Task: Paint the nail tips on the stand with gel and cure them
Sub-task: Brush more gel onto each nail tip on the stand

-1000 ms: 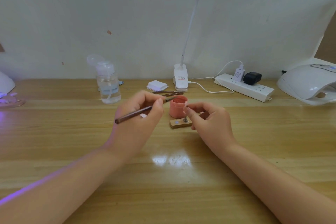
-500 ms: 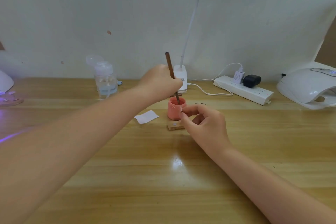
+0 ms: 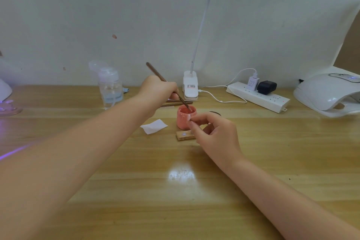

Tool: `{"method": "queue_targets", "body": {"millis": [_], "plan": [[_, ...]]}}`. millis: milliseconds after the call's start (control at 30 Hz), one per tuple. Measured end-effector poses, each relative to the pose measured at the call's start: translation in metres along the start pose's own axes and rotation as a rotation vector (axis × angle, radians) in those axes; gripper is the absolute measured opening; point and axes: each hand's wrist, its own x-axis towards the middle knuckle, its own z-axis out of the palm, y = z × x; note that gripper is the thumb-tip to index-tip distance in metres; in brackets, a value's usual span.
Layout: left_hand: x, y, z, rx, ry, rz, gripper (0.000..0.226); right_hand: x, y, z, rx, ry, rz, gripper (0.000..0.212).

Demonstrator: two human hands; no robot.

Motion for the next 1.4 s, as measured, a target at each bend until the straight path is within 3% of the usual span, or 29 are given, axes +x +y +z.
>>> {"method": "queue_targets", "body": {"millis": [267, 600, 900, 1000, 1100, 1400], "plan": [[0.000, -0.028, -0.026, -0.289, -0.049, -0.255, 0.016, -0.001, -0.002, 0.000, -0.004, -0.002, 0.043, 0.010], [-0.009, -0.052, -0.039, -0.334, 0.005, -0.269, 0.010, -0.001, -0.004, -0.002, 0.007, -0.011, 0.075, 0.005], [-0.053, -0.053, -0.042, -0.583, -0.023, 0.138, 0.009, 0.000, -0.002, -0.002, 0.012, -0.021, 0.080, 0.007], [-0.072, -0.060, -0.037, -0.450, -0.016, 0.340, 0.025, 0.000, -0.001, -0.001, 0.021, -0.023, 0.096, 0.008], [-0.091, -0.067, -0.031, -0.291, 0.005, 0.512, 0.018, 0.001, -0.001, -0.001, 0.011, -0.021, 0.102, 0.008], [-0.108, -0.077, -0.021, -0.023, -0.027, 0.731, 0.022, 0.002, 0.001, -0.003, -0.009, -0.011, 0.085, 0.017]]}}
